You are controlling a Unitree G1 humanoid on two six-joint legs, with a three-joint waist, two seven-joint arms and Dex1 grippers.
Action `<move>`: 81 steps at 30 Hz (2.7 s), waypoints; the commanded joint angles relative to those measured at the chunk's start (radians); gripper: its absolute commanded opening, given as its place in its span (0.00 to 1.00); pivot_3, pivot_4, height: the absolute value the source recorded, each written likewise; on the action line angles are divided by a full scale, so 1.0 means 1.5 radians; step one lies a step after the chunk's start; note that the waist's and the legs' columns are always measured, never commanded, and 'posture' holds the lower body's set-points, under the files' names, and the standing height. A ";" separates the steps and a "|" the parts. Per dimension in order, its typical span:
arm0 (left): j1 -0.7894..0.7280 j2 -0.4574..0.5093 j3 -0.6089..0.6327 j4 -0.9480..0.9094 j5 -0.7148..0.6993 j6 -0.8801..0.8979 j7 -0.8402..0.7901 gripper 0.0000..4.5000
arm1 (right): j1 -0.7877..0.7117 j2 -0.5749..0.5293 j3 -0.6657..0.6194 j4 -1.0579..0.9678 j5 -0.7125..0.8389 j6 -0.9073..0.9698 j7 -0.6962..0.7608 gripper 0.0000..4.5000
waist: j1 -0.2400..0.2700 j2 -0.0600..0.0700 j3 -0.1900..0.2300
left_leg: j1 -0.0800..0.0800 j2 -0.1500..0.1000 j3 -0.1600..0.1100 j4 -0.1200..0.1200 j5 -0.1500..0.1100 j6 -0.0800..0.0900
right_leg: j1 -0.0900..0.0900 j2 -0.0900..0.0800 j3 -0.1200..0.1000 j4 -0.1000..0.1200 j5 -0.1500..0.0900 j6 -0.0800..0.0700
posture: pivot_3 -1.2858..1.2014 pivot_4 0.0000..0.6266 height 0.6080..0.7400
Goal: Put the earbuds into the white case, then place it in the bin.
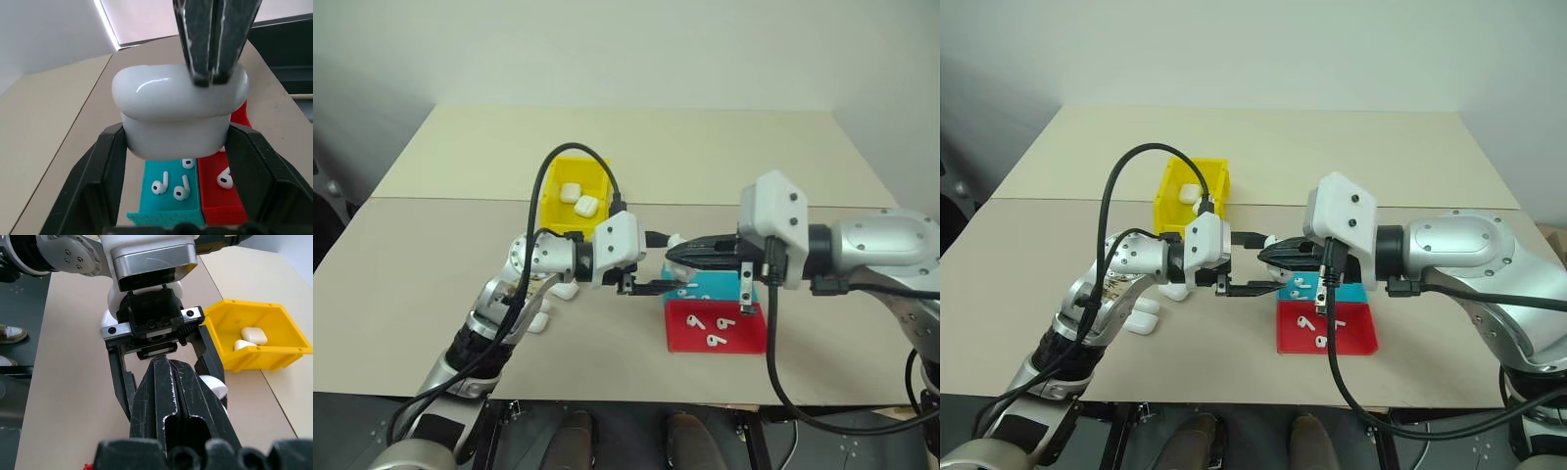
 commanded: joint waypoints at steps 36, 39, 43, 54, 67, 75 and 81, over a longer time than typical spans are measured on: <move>-0.070 -0.169 0.186 0.153 0.098 -0.088 0.376 0.61 | 0.114 0.071 -0.295 0.003 0.113 0.010 -0.119 0.01 | 0.016 -0.001 0.000 | 0.000 -0.001 -0.001 0.002 0.001 0.001 | 0.001 0.000 0.000 0.001 0.002 0.001 | 0.52 0.24 1.00; -0.145 -0.175 0.238 0.257 0.144 -0.060 0.524 0.61 | 0.156 0.078 -0.302 -0.003 0.116 0.008 -0.145 0.01 | 0.014 -0.001 0.000 | 0.000 -0.001 0.000 0.002 0.002 0.001 | 0.002 0.000 0.000 0.001 0.003 0.001 | 0.52 0.24 1.00; -0.205 -0.162 0.235 0.403 0.222 -0.012 0.655 0.61 | 0.181 0.073 -0.282 0.006 0.100 0.009 -0.162 0.01 | 0.010 -0.001 0.000 | 0.001 -0.001 -0.001 0.001 0.002 0.001 | 0.001 0.000 0.000 0.001 0.003 0.001 | 0.52 0.24 1.00; -0.224 -0.173 0.202 0.531 0.227 -0.042 0.612 0.96 | 0.194 0.062 -0.245 0.027 0.058 0.011 -0.168 0.00 | 0.016 -0.001 0.000 | -0.001 -0.001 0.000 0.000 0.002 0.001 | 0.000 -0.001 0.000 -0.002 0.003 0.001 | 0.52 0.24 1.00; -0.024 -0.064 0.293 0.170 -0.077 0.029 0.245 0.99 | 0.383 -0.028 -0.315 0.031 -0.037 -0.079 -0.035 0.00 | 0.007 0.000 0.000 | -0.001 0.000 0.000 -0.001 0.002 0.001 | 0.000 0.000 0.000 0.000 0.003 0.001 | 0.52 0.24 1.00; 0.197 0.204 0.384 0.014 -0.224 0.100 -0.021 0.99 | 0.547 -0.070 -0.429 0.151 -0.194 -0.361 0.182 0.00 | 0.001 -0.001 0.000 | 0.005 0.000 0.005 0.000 0.003 -0.001 | 0.004 0.000 0.001 0.000 0.002 0.000 | 0.52 0.24 1.00; 0.322 0.336 0.459 -0.042 -0.256 0.101 -0.144 0.99 | 0.579 -0.079 -0.510 0.213 -0.185 -0.450 0.310 0.00 | 0.000 -0.001 0.000 | 0.011 0.004 0.008 -0.001 0.003 -0.002 | 0.010 0.000 0.000 -0.001 -0.003 0.001 | 0.52 0.24 1.00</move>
